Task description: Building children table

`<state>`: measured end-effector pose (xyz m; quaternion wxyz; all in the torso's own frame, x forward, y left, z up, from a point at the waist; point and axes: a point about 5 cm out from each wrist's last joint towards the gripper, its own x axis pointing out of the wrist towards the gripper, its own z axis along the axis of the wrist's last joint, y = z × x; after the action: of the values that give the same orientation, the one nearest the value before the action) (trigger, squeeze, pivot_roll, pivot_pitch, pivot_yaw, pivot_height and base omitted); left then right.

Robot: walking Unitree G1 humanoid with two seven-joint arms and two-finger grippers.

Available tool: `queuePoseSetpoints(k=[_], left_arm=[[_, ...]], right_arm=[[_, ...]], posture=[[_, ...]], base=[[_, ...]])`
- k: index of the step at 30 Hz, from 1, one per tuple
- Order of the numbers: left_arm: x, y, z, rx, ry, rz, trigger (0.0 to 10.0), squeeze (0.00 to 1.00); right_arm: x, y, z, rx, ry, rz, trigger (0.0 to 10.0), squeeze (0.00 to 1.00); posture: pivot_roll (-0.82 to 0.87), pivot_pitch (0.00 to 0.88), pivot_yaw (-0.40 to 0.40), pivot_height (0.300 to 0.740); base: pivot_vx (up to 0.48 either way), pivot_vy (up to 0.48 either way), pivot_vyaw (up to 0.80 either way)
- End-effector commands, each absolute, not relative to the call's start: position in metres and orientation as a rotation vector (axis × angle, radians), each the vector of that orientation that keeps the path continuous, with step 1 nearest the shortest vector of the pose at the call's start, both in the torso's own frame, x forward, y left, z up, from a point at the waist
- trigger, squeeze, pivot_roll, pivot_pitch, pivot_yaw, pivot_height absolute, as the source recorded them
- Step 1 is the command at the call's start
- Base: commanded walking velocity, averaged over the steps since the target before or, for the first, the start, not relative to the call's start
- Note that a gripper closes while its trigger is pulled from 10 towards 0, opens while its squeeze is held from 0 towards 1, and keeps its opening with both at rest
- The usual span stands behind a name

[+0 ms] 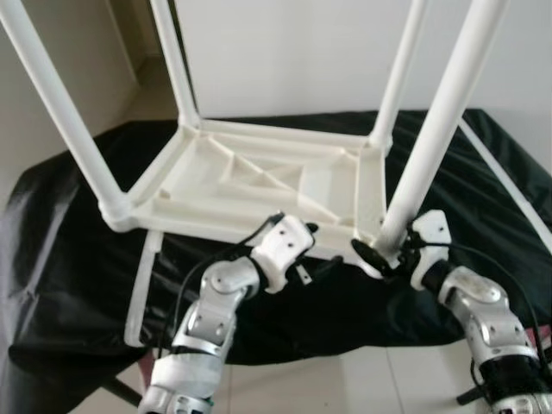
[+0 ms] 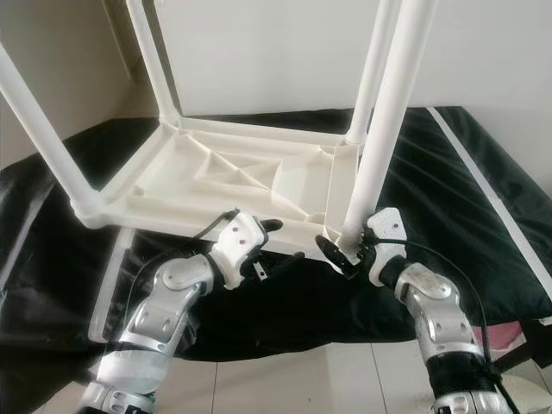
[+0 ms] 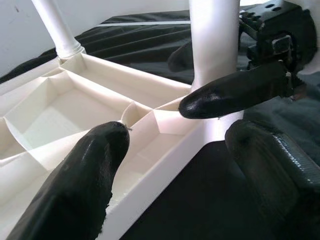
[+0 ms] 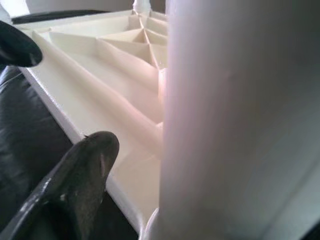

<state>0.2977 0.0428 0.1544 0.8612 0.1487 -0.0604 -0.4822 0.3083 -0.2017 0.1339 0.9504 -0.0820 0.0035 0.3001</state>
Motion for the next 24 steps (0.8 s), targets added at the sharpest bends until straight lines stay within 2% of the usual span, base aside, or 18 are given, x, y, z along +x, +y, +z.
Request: queuePoseSetpoints(k=[1,3,4,5,15,16,17,24], left_arm=[[0.306,0.048,0.155,0.306,-0.143,-0.828,10.0,0.00],[0.306,0.048,0.156,0.311,-0.145,-0.829,10.0,0.00],[0.306,0.048,0.156,0.314,-0.146,-0.828,10.0,0.00],[0.307,0.049,0.156,0.317,-0.146,-0.827,10.0,0.00],[0.306,0.051,0.156,0.321,-0.141,-0.823,10.0,0.00],[0.307,0.050,0.156,0.324,-0.141,-0.822,10.0,0.00],[0.308,0.049,0.155,0.328,-0.142,-0.822,10.0,0.00],[0.309,0.048,0.155,0.340,-0.144,-0.831,10.0,0.00]], right_arm=[[0.310,-0.197,0.131,-0.178,0.017,0.632,10.0,0.00],[0.311,-0.197,0.132,-0.185,0.011,0.632,9.9,0.00],[0.312,-0.196,0.133,-0.187,0.009,0.639,2.8,0.00],[0.313,-0.196,0.134,-0.187,0.006,0.640,0.0,0.00],[0.312,-0.201,0.131,-0.183,0.007,0.637,0.0,0.00],[0.312,-0.202,0.131,-0.183,0.008,0.619,0.9,0.00],[0.312,-0.203,0.131,-0.178,0.003,0.596,10.0,0.00],[0.318,-0.207,0.128,-0.145,0.020,0.389,10.0,0.00]], posture=[[-0.07,0.000,0.036,0.740],[-0.07,0.000,0.037,0.740],[-0.07,0.000,0.039,0.740],[-0.07,0.000,0.040,0.740],[-0.07,0.000,0.045,0.740],[-0.08,0.000,0.048,0.740],[-0.08,0.000,0.053,0.740],[-0.10,0.000,0.074,0.740]], base=[[0.000,0.000,0.00],[0.000,0.000,0.00],[0.000,0.000,0.00],[0.000,0.000,0.00],[0.000,0.000,0.00],[0.000,0.000,0.00],[0.000,0.000,0.00],[0.000,0.000,0.00]])
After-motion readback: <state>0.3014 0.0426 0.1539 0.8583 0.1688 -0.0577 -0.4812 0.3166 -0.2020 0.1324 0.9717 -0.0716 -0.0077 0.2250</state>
